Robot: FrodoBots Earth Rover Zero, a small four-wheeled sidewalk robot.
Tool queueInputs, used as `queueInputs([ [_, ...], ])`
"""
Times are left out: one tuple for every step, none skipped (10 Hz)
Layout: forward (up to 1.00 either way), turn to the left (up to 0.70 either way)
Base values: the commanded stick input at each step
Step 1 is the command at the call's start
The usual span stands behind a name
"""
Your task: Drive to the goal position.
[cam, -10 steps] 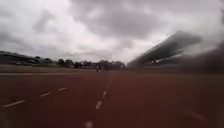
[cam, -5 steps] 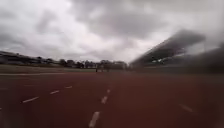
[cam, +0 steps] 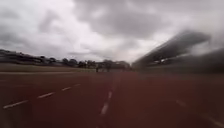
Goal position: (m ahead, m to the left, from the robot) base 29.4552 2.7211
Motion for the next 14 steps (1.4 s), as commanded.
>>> queueInputs([
  [1.0,-0.41],
  [1.0,-0.3],
  [1.0,-0.05],
  [1.0,-0.03],
  [1.0,-0.05],
  [1.0,-0.07],
  [1.0,-0.09],
  [1.0,-0.11],
  [1.0,-0.13],
  [1.0,-0.41],
  [1.0,-0.36],
  [1.0,-0.15],
  [1.0,-0.01],
  [1.0,-0.01],
])
